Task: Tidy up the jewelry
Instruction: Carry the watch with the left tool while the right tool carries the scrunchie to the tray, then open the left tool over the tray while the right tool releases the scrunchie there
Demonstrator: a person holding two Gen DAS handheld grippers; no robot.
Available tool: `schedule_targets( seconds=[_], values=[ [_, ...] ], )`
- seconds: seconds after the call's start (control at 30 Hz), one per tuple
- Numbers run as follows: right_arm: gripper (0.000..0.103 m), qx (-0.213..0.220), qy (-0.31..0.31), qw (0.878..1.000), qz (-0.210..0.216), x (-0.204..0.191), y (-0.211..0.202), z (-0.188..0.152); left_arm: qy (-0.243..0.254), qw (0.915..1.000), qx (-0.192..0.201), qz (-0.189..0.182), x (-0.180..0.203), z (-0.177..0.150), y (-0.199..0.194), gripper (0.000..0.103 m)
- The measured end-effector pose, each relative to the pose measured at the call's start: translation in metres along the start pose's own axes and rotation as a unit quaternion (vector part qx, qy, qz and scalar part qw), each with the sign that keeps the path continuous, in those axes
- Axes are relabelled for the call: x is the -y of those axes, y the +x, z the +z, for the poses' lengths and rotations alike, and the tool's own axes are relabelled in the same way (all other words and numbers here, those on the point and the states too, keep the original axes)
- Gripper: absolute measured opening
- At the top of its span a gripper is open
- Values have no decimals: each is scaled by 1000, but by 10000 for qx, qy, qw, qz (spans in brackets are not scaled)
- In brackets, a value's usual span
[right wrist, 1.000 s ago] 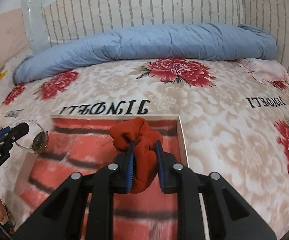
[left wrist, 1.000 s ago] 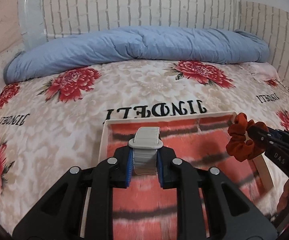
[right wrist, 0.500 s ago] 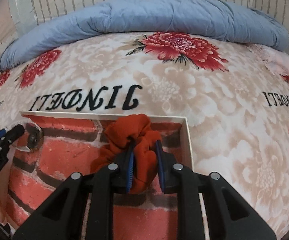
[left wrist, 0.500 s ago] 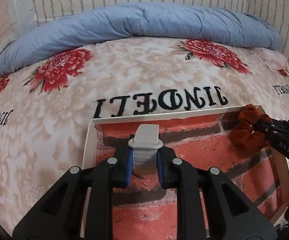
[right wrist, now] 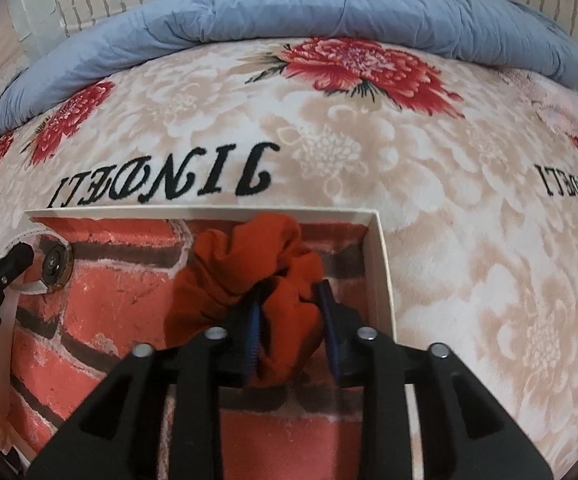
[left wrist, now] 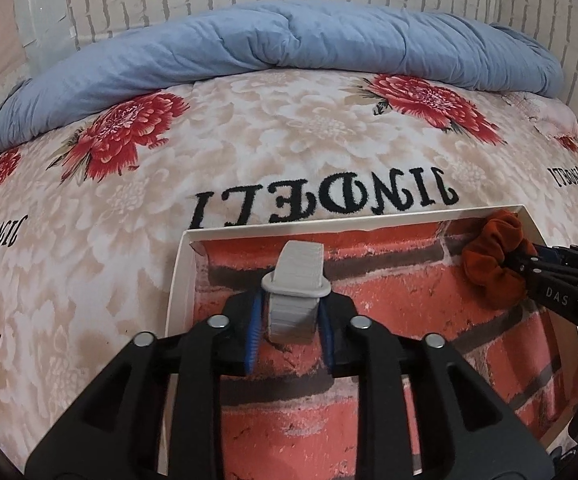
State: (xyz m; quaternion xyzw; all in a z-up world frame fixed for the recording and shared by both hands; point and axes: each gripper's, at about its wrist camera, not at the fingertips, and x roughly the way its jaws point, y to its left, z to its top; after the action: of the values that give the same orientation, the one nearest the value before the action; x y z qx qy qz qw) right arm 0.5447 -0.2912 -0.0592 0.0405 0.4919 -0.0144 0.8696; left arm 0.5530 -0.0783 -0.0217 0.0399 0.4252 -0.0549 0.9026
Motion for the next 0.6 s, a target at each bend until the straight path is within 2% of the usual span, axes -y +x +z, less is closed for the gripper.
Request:
schedule_targets(
  seconds=[0.07,0.1,0.17,0.23,0.47,0.6],
  values=[
    [43,-29,-44,10000,-6,0,-2,-3,5,10000,43,69,-1,-3,-5,35],
    [44,-38,-77,10000,5,0,-4,-5,25,10000,43,76,-1,-4,-7,37],
    [48,-42,-110,9999,37,1,-10,-8,58,9999,85,116,0,-7,-13,58],
    [50,21,-100,9999,105,4,-21,-13,84,9996,205,157,0,-12,-23,70],
    [71,562,29,9981,233,20,-80,-41,57,9989,474,-5,0,-31,-73,86],
    [75,831,-63,9963,203,26,-117,-65,34,9974,709,-95,-3,-48,-118,90]
  ],
)
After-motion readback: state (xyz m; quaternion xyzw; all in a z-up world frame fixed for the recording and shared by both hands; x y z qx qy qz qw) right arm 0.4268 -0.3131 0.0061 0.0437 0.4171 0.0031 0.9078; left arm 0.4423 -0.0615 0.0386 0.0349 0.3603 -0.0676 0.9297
